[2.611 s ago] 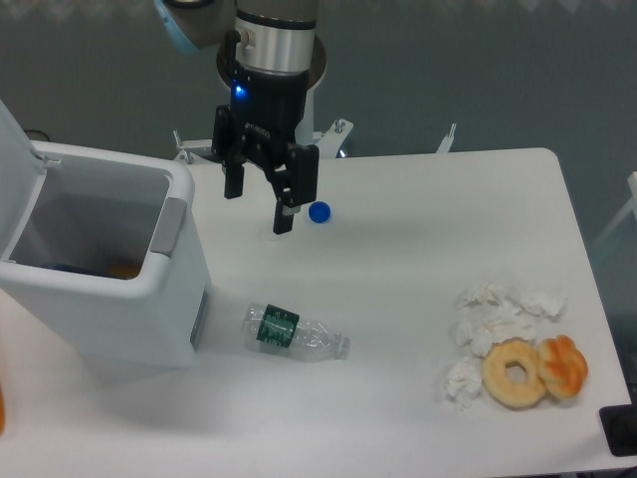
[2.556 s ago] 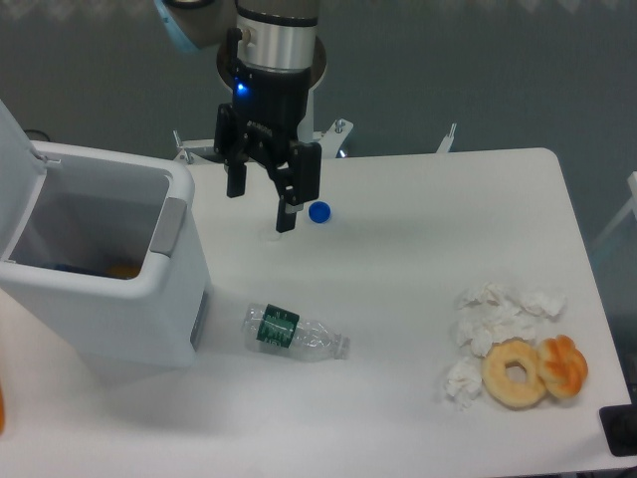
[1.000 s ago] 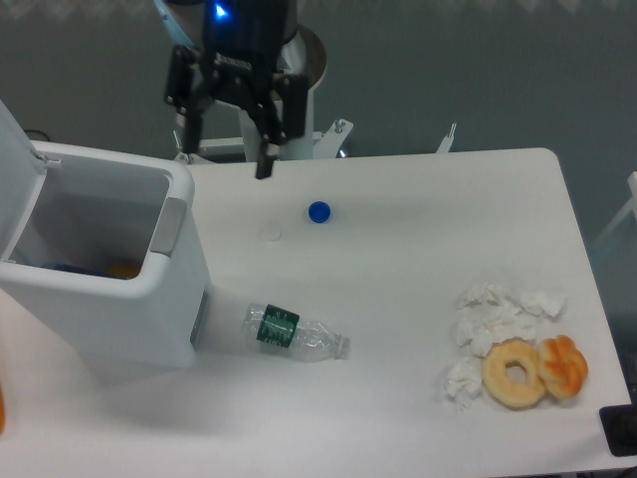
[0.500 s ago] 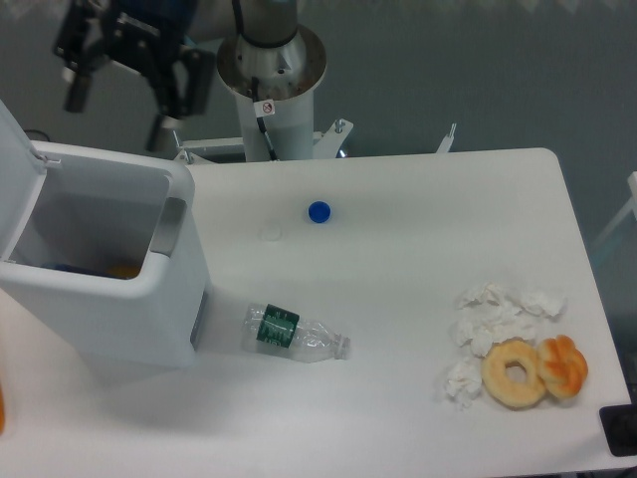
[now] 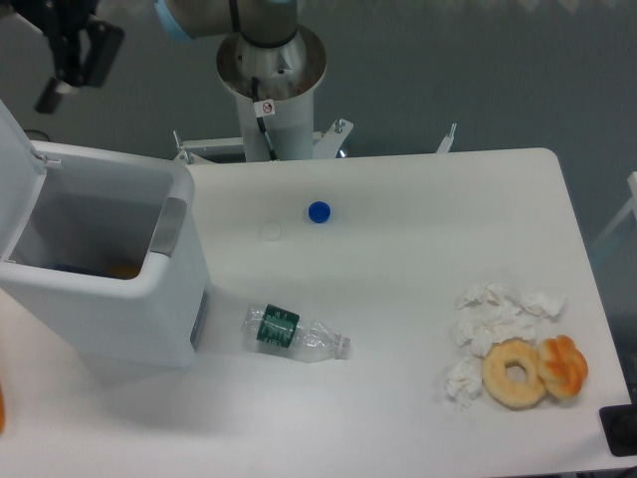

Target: Close the trash can

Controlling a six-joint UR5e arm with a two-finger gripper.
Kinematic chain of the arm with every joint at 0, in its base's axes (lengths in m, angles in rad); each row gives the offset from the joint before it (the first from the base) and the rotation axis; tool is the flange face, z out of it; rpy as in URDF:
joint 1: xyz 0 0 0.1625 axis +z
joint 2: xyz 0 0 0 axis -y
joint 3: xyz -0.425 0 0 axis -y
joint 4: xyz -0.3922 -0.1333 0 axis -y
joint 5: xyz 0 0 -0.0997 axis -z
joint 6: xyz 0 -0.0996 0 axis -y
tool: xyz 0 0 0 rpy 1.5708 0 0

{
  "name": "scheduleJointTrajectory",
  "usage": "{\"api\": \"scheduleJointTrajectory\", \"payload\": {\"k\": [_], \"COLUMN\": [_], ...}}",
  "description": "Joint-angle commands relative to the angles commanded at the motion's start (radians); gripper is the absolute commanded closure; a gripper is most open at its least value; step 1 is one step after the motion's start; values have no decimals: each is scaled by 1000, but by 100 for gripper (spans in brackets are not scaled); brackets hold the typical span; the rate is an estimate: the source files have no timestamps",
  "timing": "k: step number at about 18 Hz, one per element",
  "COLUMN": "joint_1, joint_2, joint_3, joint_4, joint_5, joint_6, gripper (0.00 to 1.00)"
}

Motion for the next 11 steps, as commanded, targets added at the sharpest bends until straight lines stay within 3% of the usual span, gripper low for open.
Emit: {"api": "scheduleJointTrajectory", "payload": {"k": [11], "joint_1": [-81], "joint_2": [2], "joint_3": [-11], "joint_4": [2], "joint_5": [-116], "joint_6": [-8], "gripper": [0]}}
